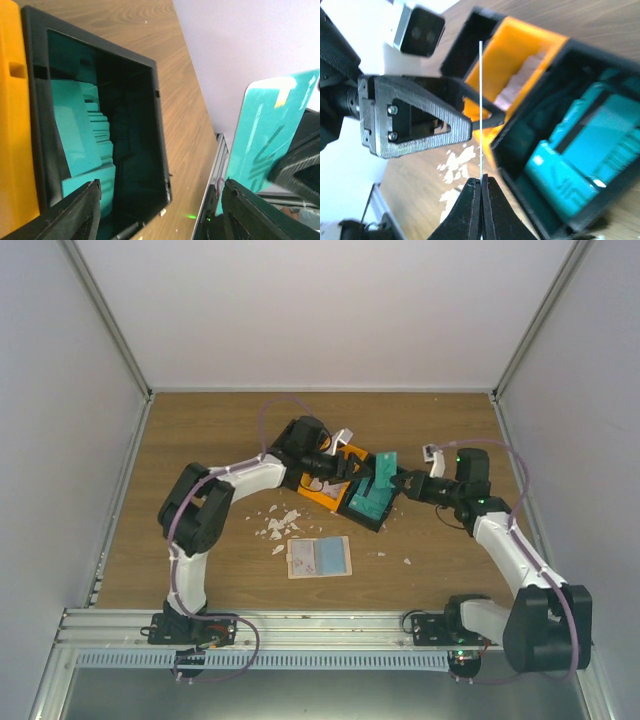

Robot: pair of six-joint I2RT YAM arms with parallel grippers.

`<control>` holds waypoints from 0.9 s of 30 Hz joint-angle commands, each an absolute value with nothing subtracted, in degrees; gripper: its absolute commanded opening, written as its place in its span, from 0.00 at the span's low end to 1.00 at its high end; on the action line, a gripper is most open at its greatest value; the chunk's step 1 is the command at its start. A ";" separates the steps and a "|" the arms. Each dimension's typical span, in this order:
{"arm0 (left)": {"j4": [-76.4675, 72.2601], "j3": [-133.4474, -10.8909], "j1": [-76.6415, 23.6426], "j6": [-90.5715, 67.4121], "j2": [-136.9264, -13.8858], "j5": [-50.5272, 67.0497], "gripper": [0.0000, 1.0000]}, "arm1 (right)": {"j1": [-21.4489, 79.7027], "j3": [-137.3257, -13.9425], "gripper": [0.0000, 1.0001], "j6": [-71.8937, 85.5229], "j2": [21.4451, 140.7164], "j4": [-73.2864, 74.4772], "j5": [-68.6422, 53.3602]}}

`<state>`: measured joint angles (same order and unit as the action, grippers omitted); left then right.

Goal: Put the credit cards into the card holder
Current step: Insert the credit card into the card holder.

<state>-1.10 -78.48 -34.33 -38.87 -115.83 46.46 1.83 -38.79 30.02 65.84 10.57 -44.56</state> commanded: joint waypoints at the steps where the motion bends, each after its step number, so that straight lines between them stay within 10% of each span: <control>1: -3.60 -71.49 -34.84 -36.25 -104.74 41.04 0.71 | 7.14 -37.40 0.01 31.63 63.48 5.89 -49.41; 18: -14.31 -37.09 -34.48 -40.20 -77.21 37.76 0.77 | 28.46 -25.41 0.01 52.13 63.22 -26.07 -50.31; 27: -18.61 -31.93 -33.93 -42.51 -65.97 39.66 0.49 | 32.60 -25.86 0.00 53.72 64.18 -28.04 -50.93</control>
